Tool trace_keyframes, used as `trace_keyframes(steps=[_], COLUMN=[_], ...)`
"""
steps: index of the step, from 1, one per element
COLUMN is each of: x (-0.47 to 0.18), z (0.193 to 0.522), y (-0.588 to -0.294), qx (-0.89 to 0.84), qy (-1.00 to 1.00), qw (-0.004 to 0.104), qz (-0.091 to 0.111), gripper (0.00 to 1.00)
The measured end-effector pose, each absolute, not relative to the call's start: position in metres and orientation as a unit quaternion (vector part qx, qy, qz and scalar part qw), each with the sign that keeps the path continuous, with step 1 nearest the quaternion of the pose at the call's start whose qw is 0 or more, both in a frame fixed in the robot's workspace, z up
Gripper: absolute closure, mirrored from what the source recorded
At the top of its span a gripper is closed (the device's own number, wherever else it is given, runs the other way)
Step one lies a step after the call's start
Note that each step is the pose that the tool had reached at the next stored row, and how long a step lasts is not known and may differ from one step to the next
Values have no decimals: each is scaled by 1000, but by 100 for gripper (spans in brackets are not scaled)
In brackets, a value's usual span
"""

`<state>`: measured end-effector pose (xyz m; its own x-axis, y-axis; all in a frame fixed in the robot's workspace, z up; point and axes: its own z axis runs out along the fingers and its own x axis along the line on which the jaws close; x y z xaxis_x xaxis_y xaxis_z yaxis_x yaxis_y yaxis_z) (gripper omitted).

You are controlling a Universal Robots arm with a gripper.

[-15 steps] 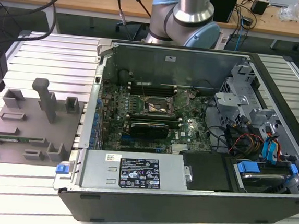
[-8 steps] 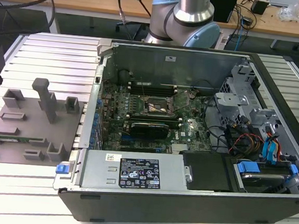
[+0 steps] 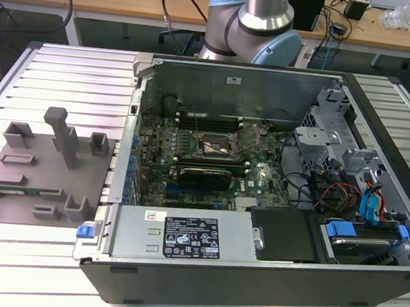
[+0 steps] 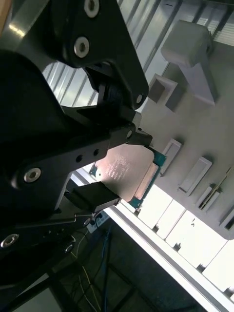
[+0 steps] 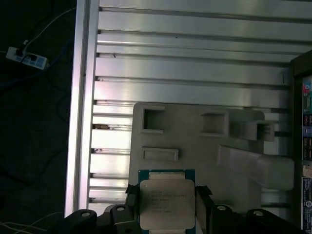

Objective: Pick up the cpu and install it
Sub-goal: 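Pick up the cpu and move it towards the insertion slot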

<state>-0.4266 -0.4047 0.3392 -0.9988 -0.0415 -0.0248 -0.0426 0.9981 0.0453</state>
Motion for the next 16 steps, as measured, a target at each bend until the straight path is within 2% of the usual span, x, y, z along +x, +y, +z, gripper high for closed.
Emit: trace_keyframes(steps=[5, 16], x=[-427, -427], z=[364, 394], y=[-403, -401], qx=[-21, -21], qy=[999, 999], qw=[12, 12], qz=[23, 23], gripper=[45, 45])
